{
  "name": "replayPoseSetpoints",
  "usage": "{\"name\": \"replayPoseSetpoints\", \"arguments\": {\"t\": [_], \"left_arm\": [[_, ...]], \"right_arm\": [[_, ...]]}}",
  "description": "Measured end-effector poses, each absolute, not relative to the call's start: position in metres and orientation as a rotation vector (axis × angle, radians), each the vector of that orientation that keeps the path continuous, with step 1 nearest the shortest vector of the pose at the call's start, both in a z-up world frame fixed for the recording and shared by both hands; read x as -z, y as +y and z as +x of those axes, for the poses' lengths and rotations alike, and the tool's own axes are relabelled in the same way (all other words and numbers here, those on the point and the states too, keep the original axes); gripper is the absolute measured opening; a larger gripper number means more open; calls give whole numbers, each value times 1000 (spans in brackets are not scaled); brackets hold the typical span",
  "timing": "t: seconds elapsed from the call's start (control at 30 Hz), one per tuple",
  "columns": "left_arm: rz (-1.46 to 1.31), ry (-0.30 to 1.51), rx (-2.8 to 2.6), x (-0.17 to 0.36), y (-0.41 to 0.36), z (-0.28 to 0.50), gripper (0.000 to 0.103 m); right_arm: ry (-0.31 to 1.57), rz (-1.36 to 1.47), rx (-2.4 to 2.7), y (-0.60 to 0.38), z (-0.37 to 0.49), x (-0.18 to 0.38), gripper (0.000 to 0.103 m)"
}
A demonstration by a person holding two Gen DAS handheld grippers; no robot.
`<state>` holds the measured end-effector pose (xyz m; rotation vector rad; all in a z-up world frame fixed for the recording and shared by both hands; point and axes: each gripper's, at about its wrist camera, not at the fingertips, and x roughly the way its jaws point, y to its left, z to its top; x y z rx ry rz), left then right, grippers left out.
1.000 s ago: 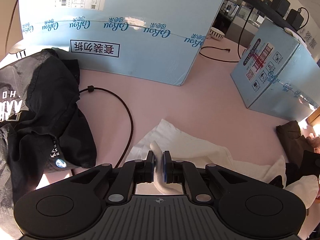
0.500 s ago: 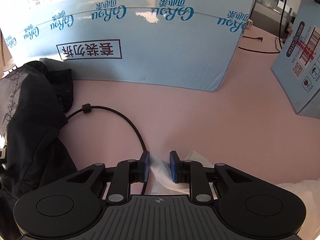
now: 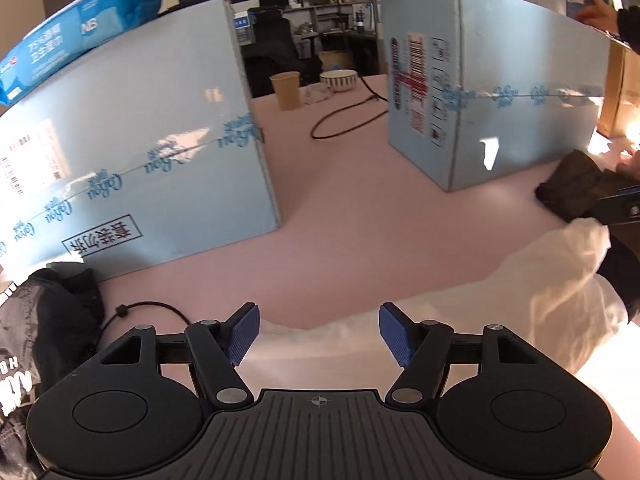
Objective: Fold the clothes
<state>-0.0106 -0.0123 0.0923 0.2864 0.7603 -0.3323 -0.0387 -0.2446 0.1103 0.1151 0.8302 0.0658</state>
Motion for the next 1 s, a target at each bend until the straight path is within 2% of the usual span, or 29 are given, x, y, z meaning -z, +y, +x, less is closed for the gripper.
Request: {"name": "replayPoseSetpoints", "arguments": {"t": [0.17,0.33,0.47,0.5,0.57,0.8,1.0], "left_arm": [[303,804,249,-54,-30,9,67],[271,853,226,-33,-19,35,69],[257,840,228,-50,-12,32,68],[242,831,229,-58,-9,28,68],[223,806,238,-73,-6,17,68],[152,738,387,-109,-44,-22,70],[203,760,423,-77,-90,-37,72]], "right_arm": [[915,29,-24,-219,-27,-72,56],[972,125,-4,-230,-13,-44,56],[916,235,-21,-248,-23,-58,58],[884,265,-20,-255,-30,-66,67],[840,332,12,-276,-51,-78,74],[842,611,159,-341,-121,-74,74],[826,857,205,-356,-147,-29,73]]}}
